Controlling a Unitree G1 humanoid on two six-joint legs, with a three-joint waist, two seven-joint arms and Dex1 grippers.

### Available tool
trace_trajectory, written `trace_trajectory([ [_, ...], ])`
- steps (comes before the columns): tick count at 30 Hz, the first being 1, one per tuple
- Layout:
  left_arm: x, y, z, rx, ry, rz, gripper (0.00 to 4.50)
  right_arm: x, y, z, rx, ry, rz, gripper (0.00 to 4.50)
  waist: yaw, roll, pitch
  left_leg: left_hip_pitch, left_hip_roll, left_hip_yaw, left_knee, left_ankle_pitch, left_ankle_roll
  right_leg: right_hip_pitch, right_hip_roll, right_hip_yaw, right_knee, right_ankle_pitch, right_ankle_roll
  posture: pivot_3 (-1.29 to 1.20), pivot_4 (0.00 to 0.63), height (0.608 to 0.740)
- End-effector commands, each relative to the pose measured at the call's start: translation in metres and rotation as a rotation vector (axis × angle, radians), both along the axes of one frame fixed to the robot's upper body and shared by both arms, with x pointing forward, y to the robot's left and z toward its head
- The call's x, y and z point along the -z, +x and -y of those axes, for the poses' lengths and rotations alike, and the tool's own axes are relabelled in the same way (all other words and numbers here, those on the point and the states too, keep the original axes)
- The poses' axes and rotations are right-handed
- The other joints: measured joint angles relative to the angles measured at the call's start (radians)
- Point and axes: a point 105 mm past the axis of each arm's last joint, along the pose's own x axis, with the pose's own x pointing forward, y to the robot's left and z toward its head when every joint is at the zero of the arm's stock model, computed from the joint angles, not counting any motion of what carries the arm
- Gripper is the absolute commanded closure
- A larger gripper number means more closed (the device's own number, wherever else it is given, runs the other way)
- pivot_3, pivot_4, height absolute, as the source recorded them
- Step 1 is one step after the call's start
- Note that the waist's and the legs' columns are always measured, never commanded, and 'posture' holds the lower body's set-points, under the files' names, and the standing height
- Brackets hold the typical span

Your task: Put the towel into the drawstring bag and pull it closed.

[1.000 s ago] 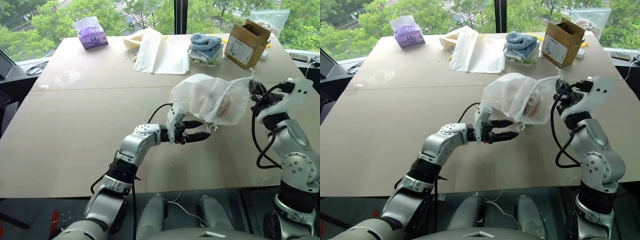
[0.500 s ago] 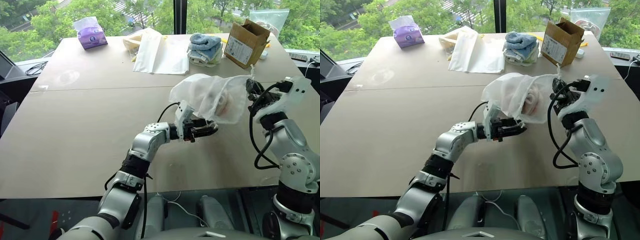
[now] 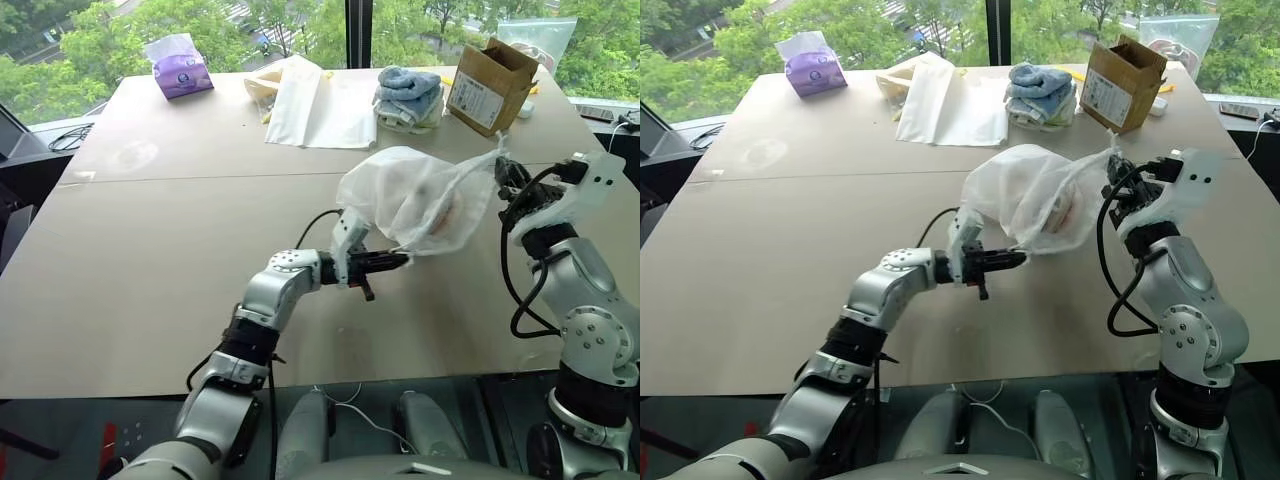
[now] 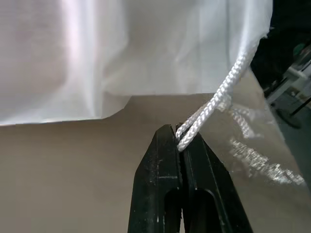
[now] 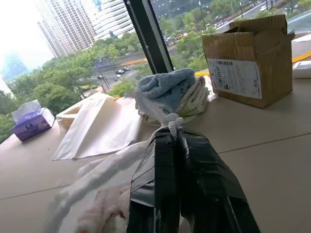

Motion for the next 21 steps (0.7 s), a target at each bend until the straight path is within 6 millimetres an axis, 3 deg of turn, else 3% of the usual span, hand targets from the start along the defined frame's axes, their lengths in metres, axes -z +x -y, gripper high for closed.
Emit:
trace_trajectory([
  [1,-0.039,0.033,-0.039,-0.242,-0.022,0.165,4.49,-0.027,-0.006,0.017,0.088,0.027,0.113,4.50,0.002,0.000,0.000,0.000,0.000,0.000,0.000,0.000,0.000,0.000,0.000,0.000,0.000,0.000,0.000,0.00,0.150,0.740],
  [5,-0.072,0.063,-0.087,-0.526,-0.058,0.277,4.49,-0.028,-0.001,0.033,0.174,0.042,0.111,4.50,0.005,0.000,0.000,-0.001,-0.001,-0.001,0.001,-0.002,0.003,0.000,-0.001,-0.002,0.000,0.000,0.000,0.00,0.150,0.740],
  [9,-0.095,0.077,-0.119,-0.715,-0.101,0.345,4.49,-0.027,0.004,0.043,0.234,0.051,0.102,4.50,0.000,0.000,0.000,-0.001,-0.001,0.000,0.001,0.000,0.000,0.000,-0.001,-0.001,0.000,0.000,0.000,0.00,0.150,0.740],
  [16,-0.117,0.087,-0.162,-0.954,-0.121,0.430,4.49,-0.025,0.006,0.046,0.253,0.050,0.086,4.50,-0.001,0.000,0.000,-0.001,-0.001,0.000,0.000,0.000,0.000,-0.001,-0.001,-0.001,0.000,0.000,0.000,0.00,0.150,0.740],
  [21,-0.116,0.092,-0.183,-1.081,-0.111,0.423,4.49,-0.020,0.006,0.053,0.299,0.040,0.062,4.50,-0.001,0.000,0.000,-0.001,-0.001,0.000,0.000,0.000,0.000,-0.001,-0.001,-0.001,0.000,0.000,0.000,0.00,0.150,0.740],
])
